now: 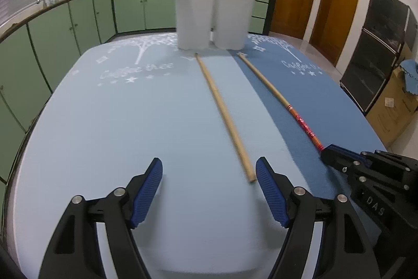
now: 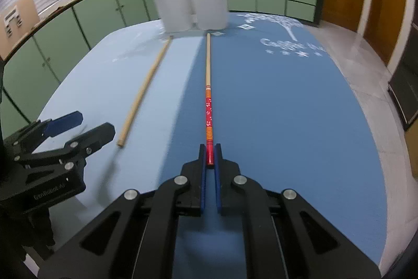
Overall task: Organize utensils
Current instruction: 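Grasp the last red chopstick with the right gripper, then grasp the last wooden chopstick with the left gripper while the right holds the red one, then lift both chopsticks and lower them into the white holder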
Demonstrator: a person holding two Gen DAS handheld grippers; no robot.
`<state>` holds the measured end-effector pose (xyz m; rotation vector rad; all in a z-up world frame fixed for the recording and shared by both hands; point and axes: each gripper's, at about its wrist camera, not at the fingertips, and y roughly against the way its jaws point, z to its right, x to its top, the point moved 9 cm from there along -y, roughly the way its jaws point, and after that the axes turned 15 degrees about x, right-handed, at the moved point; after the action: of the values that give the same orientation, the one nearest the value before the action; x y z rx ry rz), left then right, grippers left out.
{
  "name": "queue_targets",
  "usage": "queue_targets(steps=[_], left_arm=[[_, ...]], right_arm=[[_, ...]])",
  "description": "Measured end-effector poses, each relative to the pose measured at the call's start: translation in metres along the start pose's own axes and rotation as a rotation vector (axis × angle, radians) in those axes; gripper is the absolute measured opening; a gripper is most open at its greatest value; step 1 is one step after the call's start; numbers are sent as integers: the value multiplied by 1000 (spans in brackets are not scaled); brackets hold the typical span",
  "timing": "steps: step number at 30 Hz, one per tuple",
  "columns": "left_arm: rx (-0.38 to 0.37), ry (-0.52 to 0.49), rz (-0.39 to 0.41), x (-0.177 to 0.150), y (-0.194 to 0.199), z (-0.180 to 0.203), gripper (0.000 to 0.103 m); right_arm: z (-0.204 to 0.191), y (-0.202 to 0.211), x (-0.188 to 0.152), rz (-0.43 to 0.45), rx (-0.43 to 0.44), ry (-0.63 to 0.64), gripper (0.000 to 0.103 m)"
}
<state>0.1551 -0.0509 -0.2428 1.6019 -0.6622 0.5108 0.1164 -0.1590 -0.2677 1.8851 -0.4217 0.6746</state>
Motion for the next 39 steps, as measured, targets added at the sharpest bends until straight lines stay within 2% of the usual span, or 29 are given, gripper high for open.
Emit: queue_targets(steps=[3, 9, 12, 14, 17, 31, 39], left_arm=[[11, -8, -18, 0, -4, 8, 72], [50, -26, -37, 0, -10, 16, 55], [55, -26, -37, 0, -9, 18, 42], [49, -26, -36, -1, -8, 22, 24], [38, -20, -34, -1, -7, 27, 9], [38, 16, -16, 5, 9, 17, 6], [25, 10, 60, 25, 44, 9, 6]], right_arm=[[9, 4, 0, 5, -9, -9, 5], [17, 3, 1, 5, -2, -18, 5], [17, 1, 1, 5, -4, -14, 5], [18, 0, 1, 6, -5, -10, 5], [19, -1, 1, 10, -7, -3, 5], [18, 11, 7, 38, 0, 3, 5], [5, 45, 32, 110, -14, 58, 5]])
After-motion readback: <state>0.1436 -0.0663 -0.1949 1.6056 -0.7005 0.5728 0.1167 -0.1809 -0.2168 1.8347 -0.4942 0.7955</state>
